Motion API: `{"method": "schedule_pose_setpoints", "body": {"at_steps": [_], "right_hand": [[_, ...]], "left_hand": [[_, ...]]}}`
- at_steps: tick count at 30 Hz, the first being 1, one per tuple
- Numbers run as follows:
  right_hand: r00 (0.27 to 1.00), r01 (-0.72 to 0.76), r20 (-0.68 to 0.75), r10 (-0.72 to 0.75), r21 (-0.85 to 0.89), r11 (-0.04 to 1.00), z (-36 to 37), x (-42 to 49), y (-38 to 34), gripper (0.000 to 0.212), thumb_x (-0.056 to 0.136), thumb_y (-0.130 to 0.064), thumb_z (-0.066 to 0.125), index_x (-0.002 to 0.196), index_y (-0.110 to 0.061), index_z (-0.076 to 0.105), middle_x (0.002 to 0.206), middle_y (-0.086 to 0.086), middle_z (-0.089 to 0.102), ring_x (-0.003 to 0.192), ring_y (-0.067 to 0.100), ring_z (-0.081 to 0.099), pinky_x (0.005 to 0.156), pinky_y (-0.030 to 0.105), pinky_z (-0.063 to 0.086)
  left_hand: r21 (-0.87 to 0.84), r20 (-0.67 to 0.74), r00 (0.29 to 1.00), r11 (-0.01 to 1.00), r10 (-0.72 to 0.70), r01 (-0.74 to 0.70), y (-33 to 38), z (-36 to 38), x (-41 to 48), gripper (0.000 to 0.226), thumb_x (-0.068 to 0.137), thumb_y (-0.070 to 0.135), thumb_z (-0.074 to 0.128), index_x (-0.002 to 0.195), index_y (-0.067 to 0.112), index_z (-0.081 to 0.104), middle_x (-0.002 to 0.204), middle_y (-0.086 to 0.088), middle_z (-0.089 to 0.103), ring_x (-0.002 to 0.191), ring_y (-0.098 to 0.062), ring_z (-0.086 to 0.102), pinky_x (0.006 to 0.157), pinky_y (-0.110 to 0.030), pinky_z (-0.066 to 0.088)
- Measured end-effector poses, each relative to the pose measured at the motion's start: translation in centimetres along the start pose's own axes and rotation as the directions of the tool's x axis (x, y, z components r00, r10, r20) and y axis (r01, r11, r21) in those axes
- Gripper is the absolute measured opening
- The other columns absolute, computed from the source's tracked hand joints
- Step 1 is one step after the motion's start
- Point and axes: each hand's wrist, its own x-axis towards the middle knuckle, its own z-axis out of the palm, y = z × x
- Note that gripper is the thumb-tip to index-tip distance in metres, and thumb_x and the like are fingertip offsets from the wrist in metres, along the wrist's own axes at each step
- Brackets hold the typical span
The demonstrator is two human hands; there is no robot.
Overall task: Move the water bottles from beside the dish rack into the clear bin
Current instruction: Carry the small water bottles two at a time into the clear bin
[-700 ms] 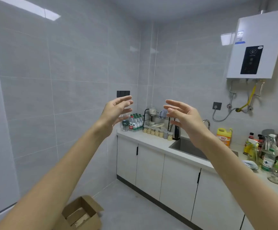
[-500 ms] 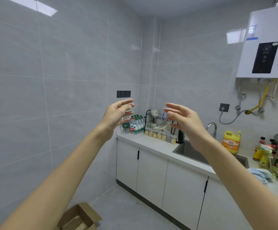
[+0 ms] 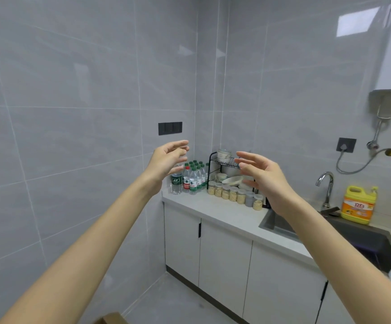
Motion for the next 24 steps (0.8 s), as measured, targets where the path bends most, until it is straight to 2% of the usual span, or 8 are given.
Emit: {"method": "schedule_pose_setpoints", "body": {"at_steps": [10, 17, 22, 24], "right_hand": [[0.997, -0.014, 0.074, 0.015, -0.011, 1.000, 2.1, 17.4, 10.7, 0.033, 0.096, -0.013, 0.056, 0.127, -0.023, 0.060, 0.122, -0.005, 0.065, 0.110, 0.010, 0.062, 0.084, 0.023, 0.051], [0.986, -0.025, 0.161, 0.030, -0.034, 0.999, 4.2, 31.4, 17.6, 0.034, 0.096, -0.012, 0.056, 0.129, -0.021, 0.059, 0.125, -0.004, 0.065, 0.109, 0.007, 0.061, 0.086, 0.023, 0.050], [0.983, -0.026, 0.180, 0.041, -0.088, 0.996, 6.5, 39.6, 22.3, 0.034, 0.095, -0.010, 0.056, 0.128, -0.019, 0.059, 0.126, -0.003, 0.064, 0.111, 0.009, 0.060, 0.083, 0.019, 0.049], [0.981, -0.033, 0.189, 0.052, -0.105, 0.994, 7.5, 42.3, 24.3, 0.034, 0.095, -0.010, 0.056, 0.128, -0.019, 0.058, 0.126, -0.003, 0.064, 0.111, 0.010, 0.060, 0.085, 0.021, 0.050]], "left_hand": [[0.113, -0.056, 0.998, 0.994, 0.003, 0.003, -9.7, 1.7, 16.1, 0.028, 0.096, 0.012, 0.051, 0.121, 0.020, 0.061, 0.116, 0.004, 0.065, 0.096, -0.009, 0.063, 0.083, -0.025, 0.053], [0.216, -0.101, 0.995, 0.976, -0.009, 0.030, -15.0, 2.4, 28.2, 0.032, 0.097, 0.010, 0.047, 0.126, 0.018, 0.058, 0.120, 0.002, 0.063, 0.103, -0.012, 0.061, 0.092, -0.031, 0.050], [0.254, -0.104, 0.995, 0.966, -0.013, 0.039, -18.7, 1.7, 35.2, 0.034, 0.095, 0.007, 0.048, 0.125, 0.018, 0.058, 0.118, 0.004, 0.063, 0.108, -0.013, 0.059, 0.086, -0.024, 0.049], [0.254, -0.102, 0.995, 0.966, -0.021, 0.047, -20.5, 1.2, 37.8, 0.033, 0.095, 0.007, 0.049, 0.124, 0.019, 0.059, 0.118, 0.004, 0.063, 0.109, -0.013, 0.059, 0.084, -0.022, 0.049]]}}
